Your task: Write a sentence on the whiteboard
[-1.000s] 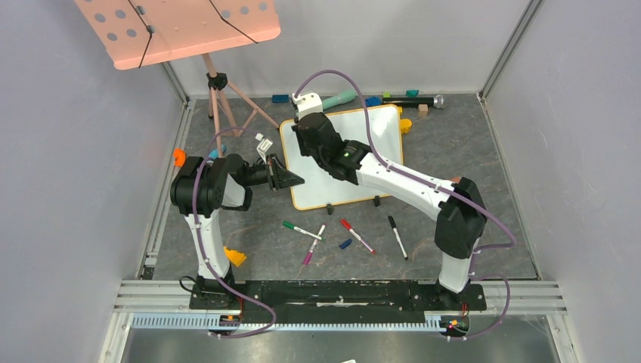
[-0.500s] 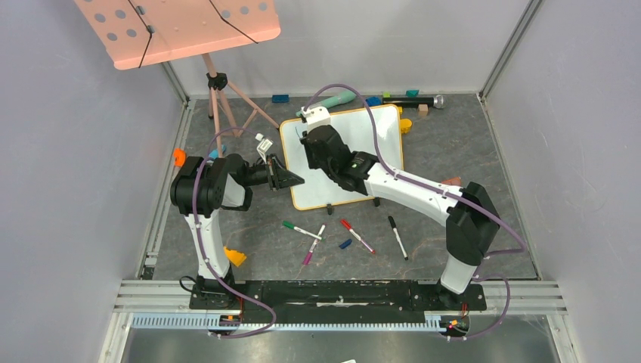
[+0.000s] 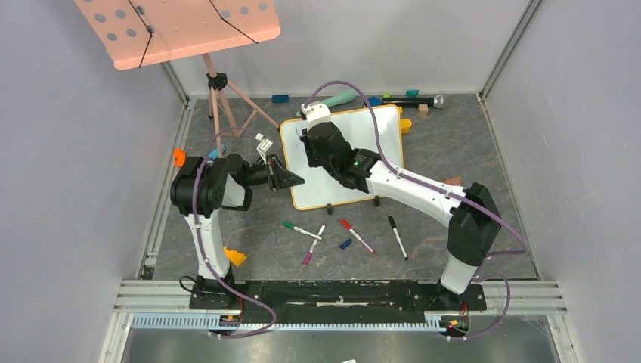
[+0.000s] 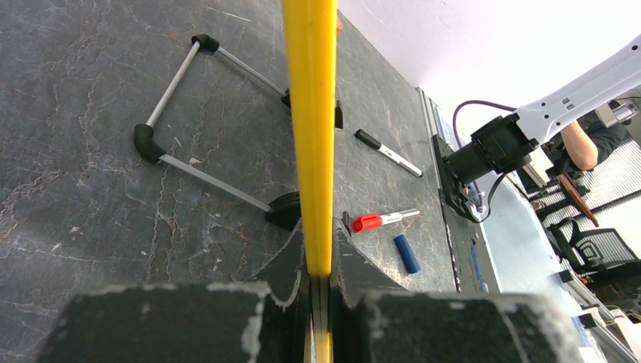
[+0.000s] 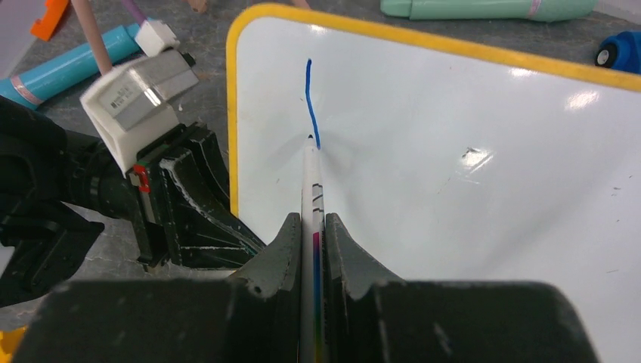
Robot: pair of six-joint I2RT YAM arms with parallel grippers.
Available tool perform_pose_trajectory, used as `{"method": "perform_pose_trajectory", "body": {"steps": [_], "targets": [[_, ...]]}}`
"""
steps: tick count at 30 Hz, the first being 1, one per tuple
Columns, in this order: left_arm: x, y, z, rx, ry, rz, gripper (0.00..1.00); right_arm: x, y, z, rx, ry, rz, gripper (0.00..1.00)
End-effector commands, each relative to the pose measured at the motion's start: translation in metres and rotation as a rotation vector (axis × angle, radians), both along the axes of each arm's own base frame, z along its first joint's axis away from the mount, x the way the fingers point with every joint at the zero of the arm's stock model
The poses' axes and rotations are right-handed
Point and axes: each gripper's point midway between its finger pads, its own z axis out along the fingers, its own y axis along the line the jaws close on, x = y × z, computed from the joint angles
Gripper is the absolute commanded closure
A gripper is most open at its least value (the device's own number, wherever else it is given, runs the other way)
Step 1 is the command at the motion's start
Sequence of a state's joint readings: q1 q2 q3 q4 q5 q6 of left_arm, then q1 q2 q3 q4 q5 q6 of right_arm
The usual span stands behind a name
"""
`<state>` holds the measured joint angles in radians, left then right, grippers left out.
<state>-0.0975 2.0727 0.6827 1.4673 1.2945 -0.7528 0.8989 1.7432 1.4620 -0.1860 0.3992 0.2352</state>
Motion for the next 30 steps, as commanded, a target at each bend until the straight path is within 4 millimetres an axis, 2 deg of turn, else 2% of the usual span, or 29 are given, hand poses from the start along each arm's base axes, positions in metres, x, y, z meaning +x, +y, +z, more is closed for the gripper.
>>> {"method": "perform_pose_trajectory", "body": {"steps": [1,10,23,30], "targets": [[-0.006,-0.002,0.011,0.013,-0.221,-0.064,0.98,0.007,0.005,0.06,0.092,-0.089,0.01,1.0],[-0.006,-0.002,0.011,0.012,-0.221,-0.063,0.98,0.023,0.008,0.07,0.082,-0.104,0.0,1.0],[-0.007,-0.002,0.011,0.013,-0.22,-0.063,0.98,0.034,0.018,0.051,0.061,-0.076,0.01,1.0],[-0.007,-0.003,0.011,0.012,-0.22,-0.064,0.98,0.04,0.01,0.043,0.03,-0.076,-0.031,1.0]]}}
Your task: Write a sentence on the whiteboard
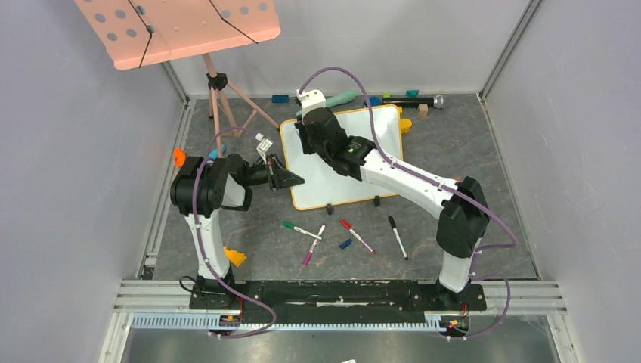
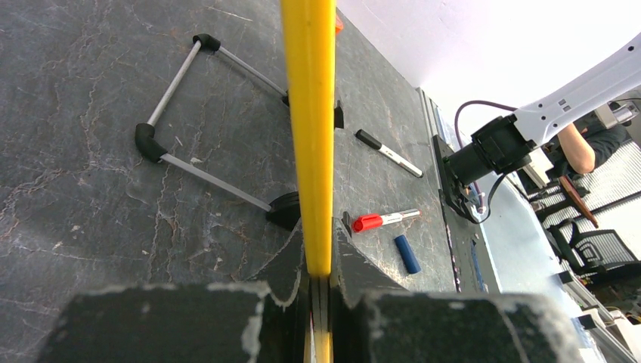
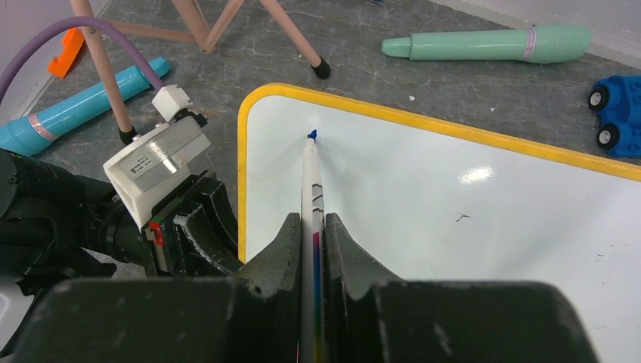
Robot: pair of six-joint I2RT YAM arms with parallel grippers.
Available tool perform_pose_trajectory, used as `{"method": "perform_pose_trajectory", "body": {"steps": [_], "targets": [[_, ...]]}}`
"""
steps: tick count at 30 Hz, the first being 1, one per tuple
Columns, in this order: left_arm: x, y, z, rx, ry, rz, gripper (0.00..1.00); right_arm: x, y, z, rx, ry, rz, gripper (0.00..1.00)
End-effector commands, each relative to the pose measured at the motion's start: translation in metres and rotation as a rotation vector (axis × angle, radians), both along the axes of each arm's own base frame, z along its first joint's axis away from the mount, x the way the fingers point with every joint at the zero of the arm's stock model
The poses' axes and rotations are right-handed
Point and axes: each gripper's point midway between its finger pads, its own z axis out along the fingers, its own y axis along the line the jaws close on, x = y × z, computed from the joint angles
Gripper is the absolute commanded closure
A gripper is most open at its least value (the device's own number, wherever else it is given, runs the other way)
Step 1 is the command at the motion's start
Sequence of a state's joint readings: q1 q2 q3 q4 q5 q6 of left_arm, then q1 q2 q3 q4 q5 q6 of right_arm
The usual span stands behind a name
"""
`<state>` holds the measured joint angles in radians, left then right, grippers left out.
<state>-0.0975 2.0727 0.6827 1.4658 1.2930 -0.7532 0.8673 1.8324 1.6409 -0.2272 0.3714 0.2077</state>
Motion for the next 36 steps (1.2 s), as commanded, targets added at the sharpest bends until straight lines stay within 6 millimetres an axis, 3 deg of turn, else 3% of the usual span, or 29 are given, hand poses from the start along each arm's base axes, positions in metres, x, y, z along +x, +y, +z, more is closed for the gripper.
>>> {"method": "perform_pose_trajectory", "body": {"steps": [1,15,23,26,36], "targets": [[-0.007,-0.003,0.012,0.012,-0.224,-0.065,0.98,0.012,-0.005,0.016,0.003,-0.043,-0.042,1.0],[-0.007,-0.002,0.011,0.013,-0.221,-0.065,0.98,0.01,-0.031,0.018,-0.027,-0.045,-0.12,1.0],[-0.006,-0.002,0.011,0.013,-0.223,-0.064,0.98,0.007,-0.032,0.024,-0.017,-0.048,-0.11,1.0],[-0.006,-0.002,0.012,0.013,-0.223,-0.064,0.98,0.0,-0.022,0.032,0.021,-0.065,-0.034,1.0],[-0.006,-0.002,0.011,0.013,-0.222,-0.064,0.98,-0.013,-0.017,0.045,0.079,-0.089,0.048,1.0]]}}
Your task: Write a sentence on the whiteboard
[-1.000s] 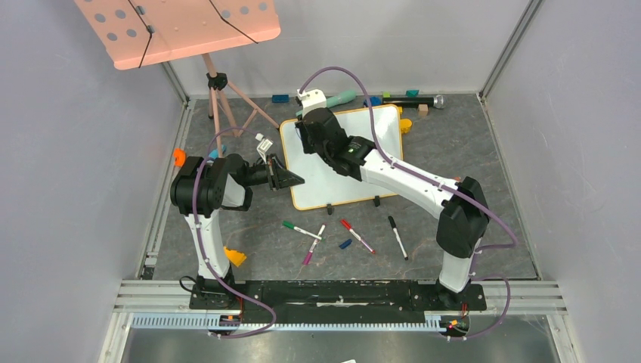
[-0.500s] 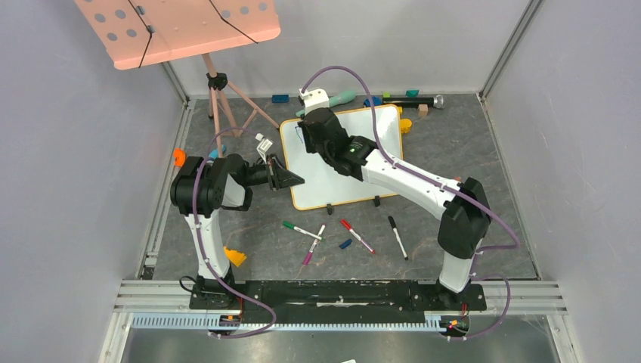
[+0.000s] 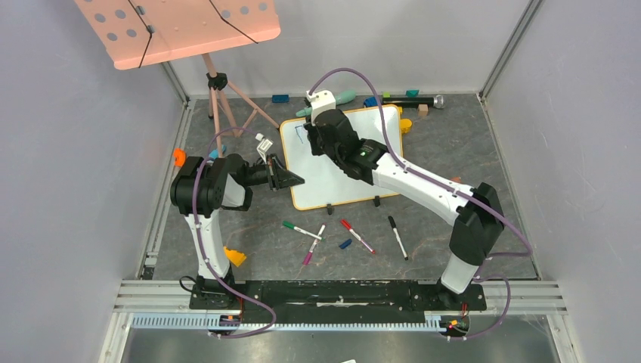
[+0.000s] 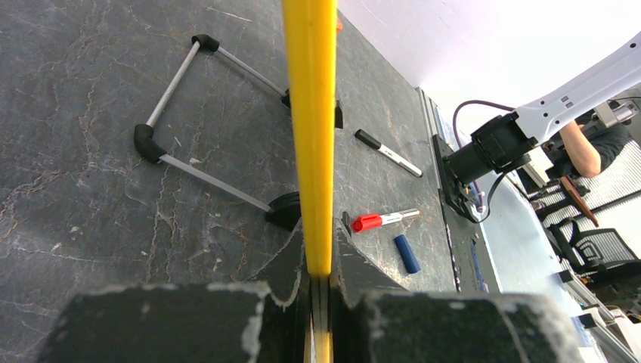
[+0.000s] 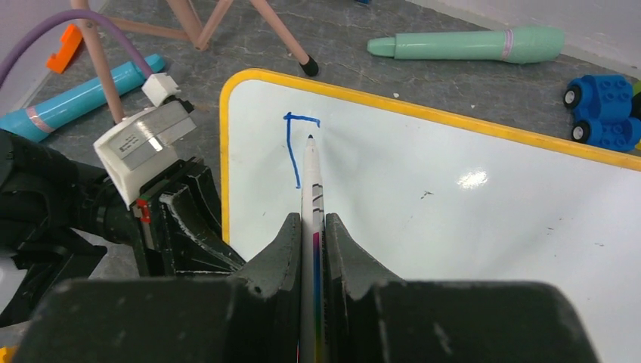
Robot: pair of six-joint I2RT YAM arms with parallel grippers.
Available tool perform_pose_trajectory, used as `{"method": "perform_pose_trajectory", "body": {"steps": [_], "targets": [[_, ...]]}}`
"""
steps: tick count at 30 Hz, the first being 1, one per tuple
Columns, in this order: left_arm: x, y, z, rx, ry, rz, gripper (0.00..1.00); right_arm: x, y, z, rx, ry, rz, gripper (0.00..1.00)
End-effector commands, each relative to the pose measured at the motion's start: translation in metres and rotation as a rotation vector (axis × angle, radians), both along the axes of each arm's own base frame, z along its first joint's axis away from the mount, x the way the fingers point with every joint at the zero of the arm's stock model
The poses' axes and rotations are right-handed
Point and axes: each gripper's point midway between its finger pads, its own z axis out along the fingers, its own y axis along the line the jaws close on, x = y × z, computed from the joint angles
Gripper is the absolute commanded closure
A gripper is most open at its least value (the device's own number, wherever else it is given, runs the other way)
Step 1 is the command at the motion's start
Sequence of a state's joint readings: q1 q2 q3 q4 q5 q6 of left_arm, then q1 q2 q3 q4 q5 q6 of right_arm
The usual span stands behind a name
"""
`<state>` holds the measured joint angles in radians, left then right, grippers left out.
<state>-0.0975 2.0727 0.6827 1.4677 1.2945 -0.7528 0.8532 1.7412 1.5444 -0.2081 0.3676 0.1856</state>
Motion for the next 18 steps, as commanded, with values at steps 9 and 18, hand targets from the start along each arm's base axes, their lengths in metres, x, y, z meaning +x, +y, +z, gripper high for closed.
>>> {"method": "perform_pose_trajectory", "body": {"steps": [9,18], "targets": [[-0.006,-0.002,0.011,0.013,-0.219,-0.064,0.98,-0.004,0.012,0.018,0.064,-0.032,0.065,1.0],[-0.006,-0.002,0.011,0.013,-0.22,-0.064,0.98,-0.002,0.008,-0.003,0.023,-0.001,0.039,1.0]]}}
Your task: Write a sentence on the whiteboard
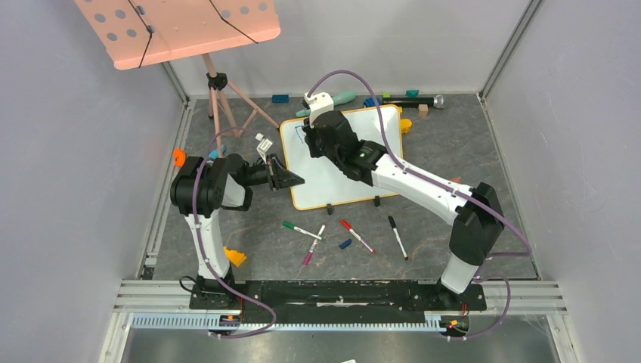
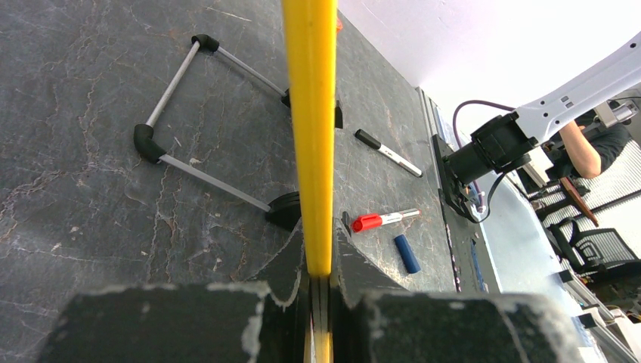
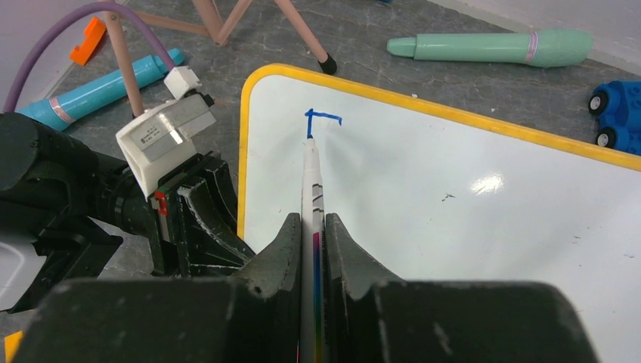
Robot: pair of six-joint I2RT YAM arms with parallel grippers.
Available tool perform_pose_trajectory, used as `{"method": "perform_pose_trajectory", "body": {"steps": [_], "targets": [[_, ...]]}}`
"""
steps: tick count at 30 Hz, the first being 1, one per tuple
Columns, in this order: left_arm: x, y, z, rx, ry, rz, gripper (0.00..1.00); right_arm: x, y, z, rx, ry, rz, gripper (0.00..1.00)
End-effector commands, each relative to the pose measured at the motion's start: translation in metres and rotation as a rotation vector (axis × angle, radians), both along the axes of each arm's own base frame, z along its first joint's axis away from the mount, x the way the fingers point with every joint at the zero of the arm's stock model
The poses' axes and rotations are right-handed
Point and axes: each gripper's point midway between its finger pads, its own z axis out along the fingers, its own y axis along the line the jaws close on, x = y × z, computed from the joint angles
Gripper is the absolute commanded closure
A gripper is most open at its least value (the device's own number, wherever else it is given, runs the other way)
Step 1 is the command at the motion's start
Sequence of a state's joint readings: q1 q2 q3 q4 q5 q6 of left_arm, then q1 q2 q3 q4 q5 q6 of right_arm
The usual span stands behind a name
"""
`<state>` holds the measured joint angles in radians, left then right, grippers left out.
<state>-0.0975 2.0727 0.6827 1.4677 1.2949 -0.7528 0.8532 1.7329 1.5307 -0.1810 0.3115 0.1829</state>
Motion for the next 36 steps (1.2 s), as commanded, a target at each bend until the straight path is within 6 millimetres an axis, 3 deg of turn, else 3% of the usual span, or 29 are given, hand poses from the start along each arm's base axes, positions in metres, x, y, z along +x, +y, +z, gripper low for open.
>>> {"method": "perform_pose_trajectory", "body": {"steps": [1,14,28,36], "targets": [[-0.006,-0.002,0.011,0.013,-0.22,-0.064,0.98,0.003,-0.001,-0.008,-0.007,0.001,-0.015,1.0],[-0.006,-0.003,0.011,0.012,-0.22,-0.064,0.98,0.007,0.007,-0.02,-0.032,0.029,-0.002,1.0],[-0.006,-0.002,0.012,0.012,-0.221,-0.063,0.98,0.009,-0.028,-0.015,-0.082,0.003,-0.134,1.0],[-0.007,-0.003,0.011,0.012,-0.221,-0.066,0.98,0.009,-0.035,-0.009,-0.073,-0.007,-0.156,1.0]]}}
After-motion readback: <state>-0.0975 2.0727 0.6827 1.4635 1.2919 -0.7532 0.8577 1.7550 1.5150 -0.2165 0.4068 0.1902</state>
